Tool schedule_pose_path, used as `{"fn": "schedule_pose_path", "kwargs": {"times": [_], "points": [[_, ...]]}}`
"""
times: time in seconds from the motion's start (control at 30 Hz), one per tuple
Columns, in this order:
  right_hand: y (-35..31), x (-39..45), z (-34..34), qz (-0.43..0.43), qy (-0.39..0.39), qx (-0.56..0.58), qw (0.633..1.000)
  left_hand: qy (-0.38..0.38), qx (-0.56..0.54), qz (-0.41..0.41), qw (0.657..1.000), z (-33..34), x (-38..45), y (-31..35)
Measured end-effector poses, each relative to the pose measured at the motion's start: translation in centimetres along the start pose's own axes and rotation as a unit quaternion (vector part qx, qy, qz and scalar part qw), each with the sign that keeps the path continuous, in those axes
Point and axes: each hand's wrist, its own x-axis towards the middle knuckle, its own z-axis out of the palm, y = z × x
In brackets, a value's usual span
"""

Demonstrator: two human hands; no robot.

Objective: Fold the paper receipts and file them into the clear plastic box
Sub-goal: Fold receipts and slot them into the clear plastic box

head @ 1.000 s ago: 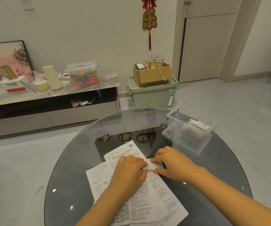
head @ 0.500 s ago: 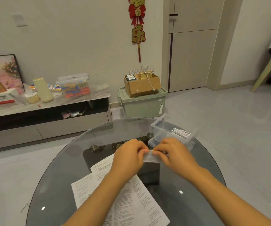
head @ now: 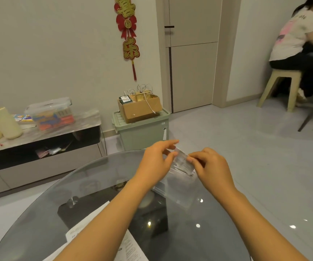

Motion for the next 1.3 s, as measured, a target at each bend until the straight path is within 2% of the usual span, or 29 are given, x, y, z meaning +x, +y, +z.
{"fn": "schedule_pose_path", "kwargs": {"times": [0.1,0.2,0.4,0.67,0.8,0.93,1.03,1.13,1.3], "points": [[1.3,0.5,0.3,0.043,0.049,0.007,0.998,-0.013,-0.025,-0.030,0.999,1.5,0.6,-0.8],[2.2,1.0,1.0,0.055,0.067,0.012,0.996,-0.061,0.051,-0.006,0.997,2.7,0.9,-1.8],[3.1,2.1,2.4,0.071,0.034,-0.015,0.997,-0.184,0.213,0.075,0.957,5.0,2.3,-3.0],[3.2,2.4,2.6,0.086,0.000,-0.058,0.995,-0.226,0.268,0.083,0.933,6.1,2.9,-3.6],[2.5,2.6,2.8,0.110,-0.016,-0.109,0.988,-0.203,0.219,0.081,0.951,6.1,2.6,-3.8],[1.8,3.0,2.9,0.136,-0.062,-0.211,0.966,-0.130,0.138,0.076,0.979,6.0,2.2,-3.8],[1.5,3.3,2.9,0.145,-0.076,-0.266,0.950,-0.142,0.145,0.094,0.975,6.0,2.1,-4.0],[1.4,3.3,2.8,0.173,-0.089,-0.240,0.951,-0.167,0.176,0.104,0.965,6.2,2.4,-4.1],[1.4,2.8,2.7,0.199,-0.066,-0.164,0.964,-0.146,0.190,0.133,0.962,6.2,2.0,-4.3]]}}
